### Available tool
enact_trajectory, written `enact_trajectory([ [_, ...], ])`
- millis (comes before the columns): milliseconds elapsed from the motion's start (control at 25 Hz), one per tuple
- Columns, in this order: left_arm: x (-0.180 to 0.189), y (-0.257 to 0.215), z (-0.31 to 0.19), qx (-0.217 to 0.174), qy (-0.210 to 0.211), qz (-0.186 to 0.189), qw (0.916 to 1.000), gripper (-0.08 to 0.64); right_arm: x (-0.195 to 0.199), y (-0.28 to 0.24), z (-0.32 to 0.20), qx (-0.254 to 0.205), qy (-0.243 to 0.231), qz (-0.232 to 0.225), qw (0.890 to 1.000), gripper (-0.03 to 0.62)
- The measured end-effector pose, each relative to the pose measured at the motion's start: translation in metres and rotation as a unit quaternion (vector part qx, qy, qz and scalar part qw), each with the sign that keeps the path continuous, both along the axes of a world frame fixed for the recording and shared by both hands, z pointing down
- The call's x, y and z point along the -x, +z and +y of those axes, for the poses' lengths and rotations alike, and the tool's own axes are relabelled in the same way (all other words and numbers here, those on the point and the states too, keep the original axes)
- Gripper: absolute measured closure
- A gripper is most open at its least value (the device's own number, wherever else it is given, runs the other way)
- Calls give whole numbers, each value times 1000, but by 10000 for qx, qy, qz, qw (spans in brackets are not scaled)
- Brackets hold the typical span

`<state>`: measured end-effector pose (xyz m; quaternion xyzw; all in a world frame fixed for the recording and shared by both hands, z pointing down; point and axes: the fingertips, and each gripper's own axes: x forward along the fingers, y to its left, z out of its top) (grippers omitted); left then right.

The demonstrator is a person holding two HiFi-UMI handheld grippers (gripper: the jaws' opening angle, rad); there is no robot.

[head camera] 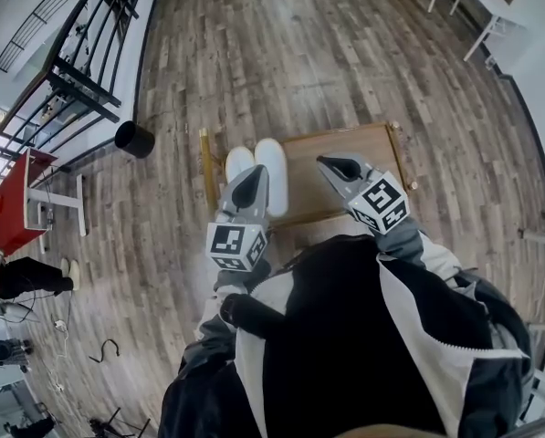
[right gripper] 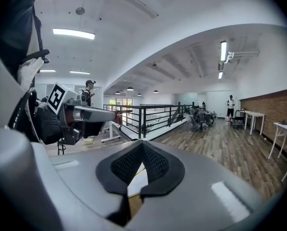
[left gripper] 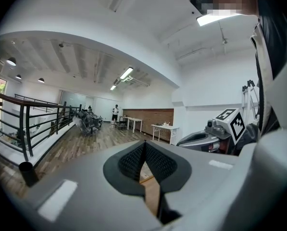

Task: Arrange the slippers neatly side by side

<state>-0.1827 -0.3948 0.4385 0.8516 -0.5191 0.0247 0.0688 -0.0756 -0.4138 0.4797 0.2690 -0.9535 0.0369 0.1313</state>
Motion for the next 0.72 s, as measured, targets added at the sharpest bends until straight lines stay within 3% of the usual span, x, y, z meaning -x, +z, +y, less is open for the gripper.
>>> enact_trajectory([
  [720,-46,-2,-16,-3,-160,-102,9998,546,-35,-6,-24,157,-58,-166,9997,591],
])
